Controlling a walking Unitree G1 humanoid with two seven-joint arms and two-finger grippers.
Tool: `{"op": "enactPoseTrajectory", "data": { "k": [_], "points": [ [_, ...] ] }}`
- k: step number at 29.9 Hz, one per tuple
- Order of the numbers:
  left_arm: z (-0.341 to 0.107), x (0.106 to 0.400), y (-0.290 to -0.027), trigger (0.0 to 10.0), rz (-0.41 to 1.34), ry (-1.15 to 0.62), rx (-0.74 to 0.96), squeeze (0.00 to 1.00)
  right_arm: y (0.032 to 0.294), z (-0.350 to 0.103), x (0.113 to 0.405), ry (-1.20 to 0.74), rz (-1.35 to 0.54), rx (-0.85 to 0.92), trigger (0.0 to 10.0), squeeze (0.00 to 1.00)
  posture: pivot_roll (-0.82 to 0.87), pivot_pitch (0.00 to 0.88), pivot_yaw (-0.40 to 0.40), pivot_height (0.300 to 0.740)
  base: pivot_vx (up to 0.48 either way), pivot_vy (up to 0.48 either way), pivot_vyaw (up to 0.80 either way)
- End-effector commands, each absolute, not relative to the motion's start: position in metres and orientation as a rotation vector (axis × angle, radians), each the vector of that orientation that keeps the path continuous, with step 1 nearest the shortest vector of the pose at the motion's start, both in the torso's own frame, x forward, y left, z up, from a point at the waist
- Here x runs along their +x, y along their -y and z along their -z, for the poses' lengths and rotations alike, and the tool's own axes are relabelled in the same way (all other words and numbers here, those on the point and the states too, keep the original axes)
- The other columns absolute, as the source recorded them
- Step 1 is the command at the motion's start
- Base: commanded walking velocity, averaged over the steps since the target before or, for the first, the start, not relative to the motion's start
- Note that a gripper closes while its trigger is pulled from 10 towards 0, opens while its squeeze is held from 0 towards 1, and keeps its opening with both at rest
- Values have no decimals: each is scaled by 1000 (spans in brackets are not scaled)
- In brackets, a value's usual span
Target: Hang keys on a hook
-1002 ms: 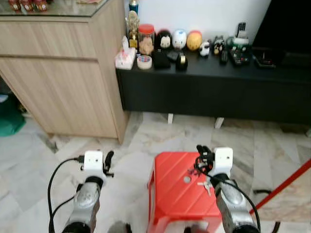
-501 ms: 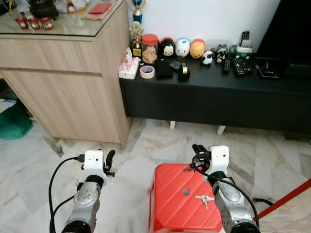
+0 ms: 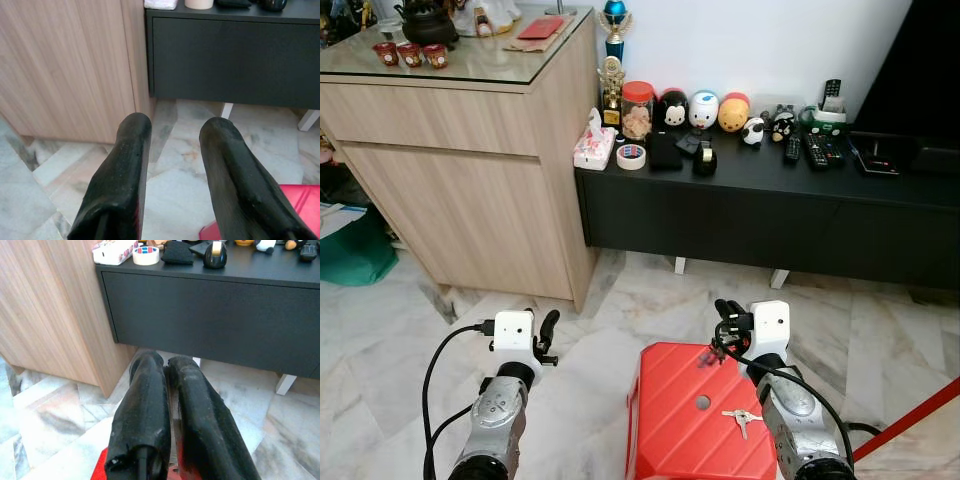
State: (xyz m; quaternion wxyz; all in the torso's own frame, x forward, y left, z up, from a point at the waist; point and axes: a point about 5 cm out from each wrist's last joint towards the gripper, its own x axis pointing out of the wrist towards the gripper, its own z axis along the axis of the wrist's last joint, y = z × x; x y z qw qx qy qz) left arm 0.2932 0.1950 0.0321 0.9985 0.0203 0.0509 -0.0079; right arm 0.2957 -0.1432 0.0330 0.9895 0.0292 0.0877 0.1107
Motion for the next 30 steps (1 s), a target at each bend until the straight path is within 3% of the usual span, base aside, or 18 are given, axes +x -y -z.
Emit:
{"op": "enactPoseTrajectory", "data": {
  "k": [1,30],
  "points": [
    [-31,291,-195,10000,17,-99,39,0,143,-39,298,-154,-224,58,10000,0,5,28,-42,740,0,0,0],
    [-34,292,-192,10000,32,-85,38,0,134,-50,305,-117,-253,69,10000,0,5,17,-41,740,0,0,0]
  ]
}}
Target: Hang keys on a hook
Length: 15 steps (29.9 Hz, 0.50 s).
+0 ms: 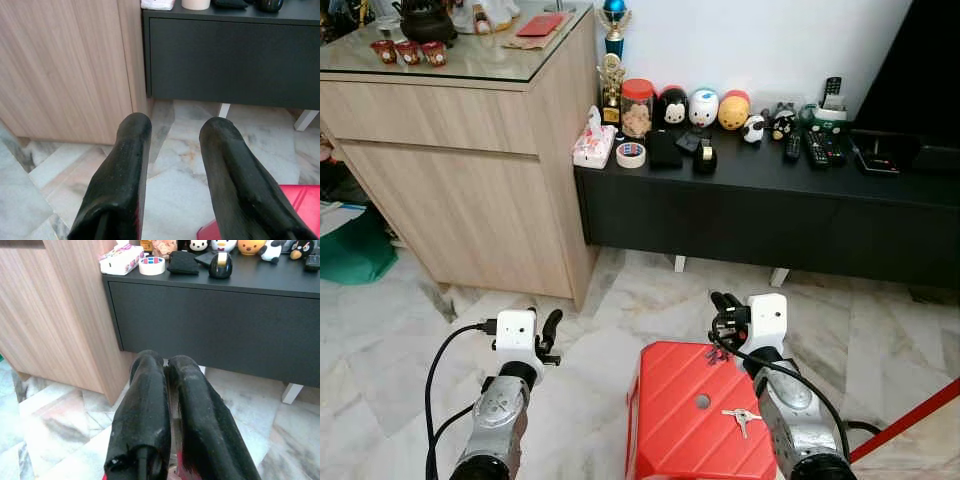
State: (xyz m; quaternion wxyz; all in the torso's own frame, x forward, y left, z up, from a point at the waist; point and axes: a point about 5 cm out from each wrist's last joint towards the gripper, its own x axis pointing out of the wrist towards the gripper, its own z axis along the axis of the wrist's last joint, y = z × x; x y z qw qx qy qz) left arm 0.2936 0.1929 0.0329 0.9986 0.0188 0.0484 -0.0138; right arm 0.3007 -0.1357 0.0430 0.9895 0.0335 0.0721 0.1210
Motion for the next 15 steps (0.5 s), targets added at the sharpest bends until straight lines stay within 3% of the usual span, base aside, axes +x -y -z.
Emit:
{"op": "enactPoseTrajectory", "data": {
  "k": [1,15],
  "points": [
    [-34,292,-192,10000,32,-85,38,0,134,-50,305,-117,-253,69,10000,0,5,17,-41,740,0,0,0],
    [-35,294,-190,10000,37,-81,32,0,132,-57,308,-99,-267,67,10000,0,4,18,-45,740,0,0,0]
  ]
}}
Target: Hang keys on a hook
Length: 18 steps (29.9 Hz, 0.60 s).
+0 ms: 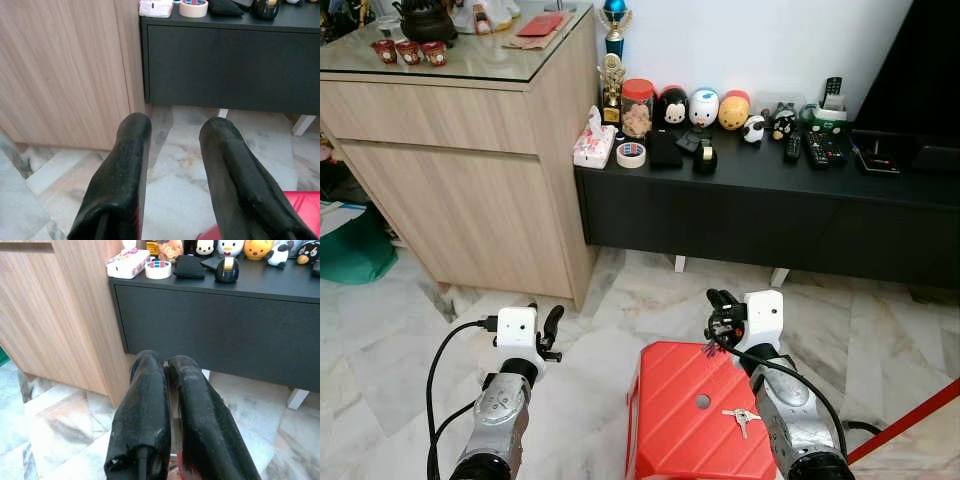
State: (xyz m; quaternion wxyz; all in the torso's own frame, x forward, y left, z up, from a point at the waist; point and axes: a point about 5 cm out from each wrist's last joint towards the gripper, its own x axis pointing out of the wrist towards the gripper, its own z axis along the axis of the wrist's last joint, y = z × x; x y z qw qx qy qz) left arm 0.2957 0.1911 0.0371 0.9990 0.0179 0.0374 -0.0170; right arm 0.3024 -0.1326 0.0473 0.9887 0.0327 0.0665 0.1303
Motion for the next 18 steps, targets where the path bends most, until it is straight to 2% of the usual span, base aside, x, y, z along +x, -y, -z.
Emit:
{"op": "enactPoseTrajectory", "data": {
  "k": [1,11,18],
  "points": [
    [-35,294,-190,10000,37,-81,32,0,132,-57,308,-99,-267,67,10000,0,4,18,-45,740,0,0,0],
    [-35,293,-190,10000,38,-82,27,0,130,-60,308,-92,-276,66,10000,0,5,24,-45,740,0,0,0],
    [-35,293,-190,10000,42,-81,25,0,130,-62,309,-89,-282,68,10000,0,5,24,-45,740,-249,0,0]
  ]
}}
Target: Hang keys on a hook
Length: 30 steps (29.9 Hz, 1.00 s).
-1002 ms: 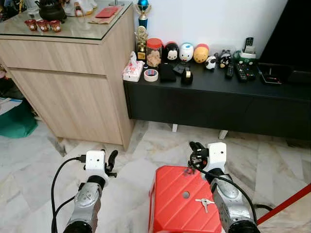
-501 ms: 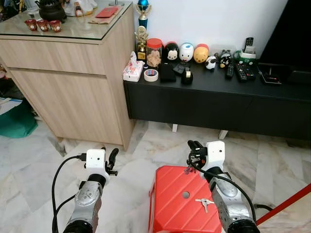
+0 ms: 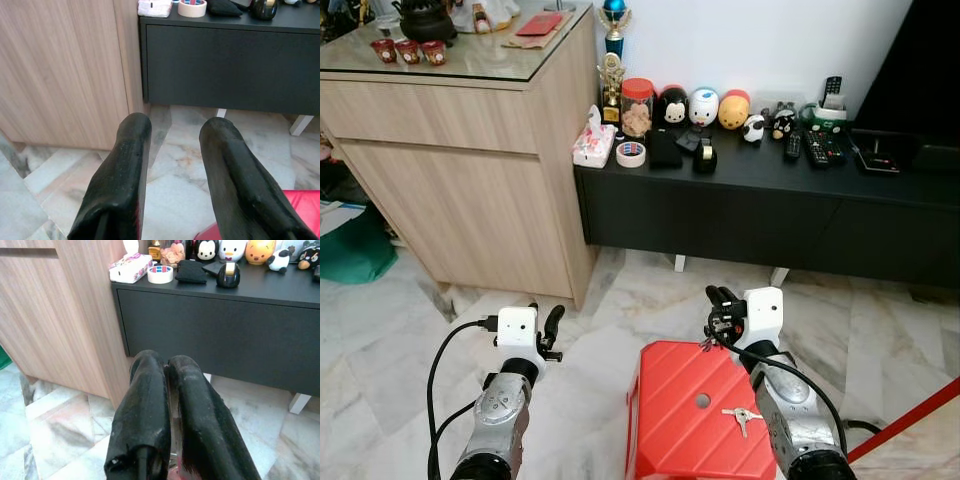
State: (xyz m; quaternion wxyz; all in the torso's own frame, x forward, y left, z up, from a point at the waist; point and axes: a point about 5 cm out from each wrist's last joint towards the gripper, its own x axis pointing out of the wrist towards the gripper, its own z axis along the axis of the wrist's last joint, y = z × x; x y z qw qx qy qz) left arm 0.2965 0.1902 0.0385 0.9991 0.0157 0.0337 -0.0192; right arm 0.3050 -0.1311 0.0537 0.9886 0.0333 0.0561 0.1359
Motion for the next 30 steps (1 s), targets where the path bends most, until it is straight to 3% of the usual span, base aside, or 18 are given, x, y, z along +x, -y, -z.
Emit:
{"op": "enactPoseTrajectory", "data": {
  "k": [1,22,30],
  "points": [
    [-35,293,-190,10000,42,-81,26,0,130,-62,309,-89,-283,68,10000,0,5,24,-45,740,-259,0,0],
    [-35,293,-190,10000,44,-77,29,0,129,-65,311,-85,-288,71,10000,0,7,28,-44,740,-258,0,0],
    [-46,299,-185,10000,101,-36,23,0,126,-72,314,-79,-305,73,10000,0,8,27,-45,740,0,0,0]
  ]
}}
